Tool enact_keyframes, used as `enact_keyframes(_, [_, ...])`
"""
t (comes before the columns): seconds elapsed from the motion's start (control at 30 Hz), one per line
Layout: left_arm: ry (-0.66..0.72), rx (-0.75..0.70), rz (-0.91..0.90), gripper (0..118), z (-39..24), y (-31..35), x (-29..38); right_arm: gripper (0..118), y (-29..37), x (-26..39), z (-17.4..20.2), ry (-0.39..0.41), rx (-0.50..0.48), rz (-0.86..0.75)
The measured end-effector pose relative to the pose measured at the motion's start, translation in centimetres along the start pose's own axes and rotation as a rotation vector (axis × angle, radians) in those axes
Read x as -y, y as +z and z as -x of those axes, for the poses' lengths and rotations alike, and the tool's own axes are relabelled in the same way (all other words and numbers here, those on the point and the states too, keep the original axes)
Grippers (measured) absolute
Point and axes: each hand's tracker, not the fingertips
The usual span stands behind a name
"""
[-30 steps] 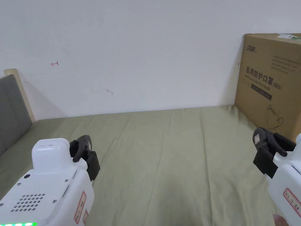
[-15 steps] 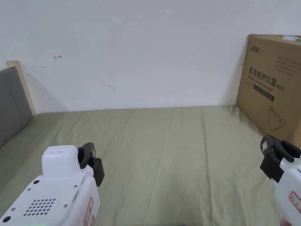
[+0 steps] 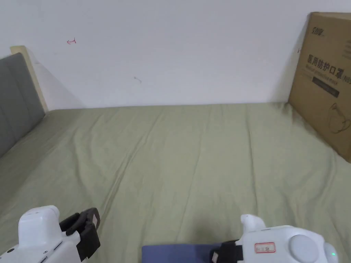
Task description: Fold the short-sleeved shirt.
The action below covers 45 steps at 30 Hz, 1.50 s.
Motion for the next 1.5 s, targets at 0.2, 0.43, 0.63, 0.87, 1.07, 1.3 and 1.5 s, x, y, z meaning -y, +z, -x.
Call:
enact_keyframes(0.2, [0.31, 0.219, 0.334, 0, 5.9, -4.4, 2.6, 0, -1.9, 1.1, -3.1, -0.072, 0.064, 0.019])
enact_keyframes(0.43, [0.663, 0.61, 0.563, 112, 10.4, -12.2, 7.4, 0, -1.8, 1.1, -4.6, -0.113, 0.022, 0.033])
enact_keyframes(0.63, [0.722, 0.667, 0.739, 117, 9.8, -18.8, 12.1, 0, -1.9, 1.2, -5.4, -0.162, -0.014, 0.036])
enact_keyframes(0.87, [0.827, 0.905, 0.804, 117, 4.9, -23.0, 15.3, 0, -2.0, 1.1, -6.0, -0.206, -0.039, 0.047])
enact_keyframes(1.07, [0.697, 0.779, 0.812, 21, 6.2, -22.2, 15.4, 0, -2.3, 1.9, -6.5, -0.255, -0.068, 0.041])
enact_keyframes(1.3, [0.373, 0.612, 0.765, 21, 5.3, -18.1, 7.1, 0, 2.1, 1.6, -1.6, -0.061, 0.083, -0.051])
enact_keyframes(1.5, [0.22, 0.319, 0.727, 21, 14.7, -15.5, -2.3, 0, 9.8, 2.2, 2.0, -0.02, 0.021, -0.264])
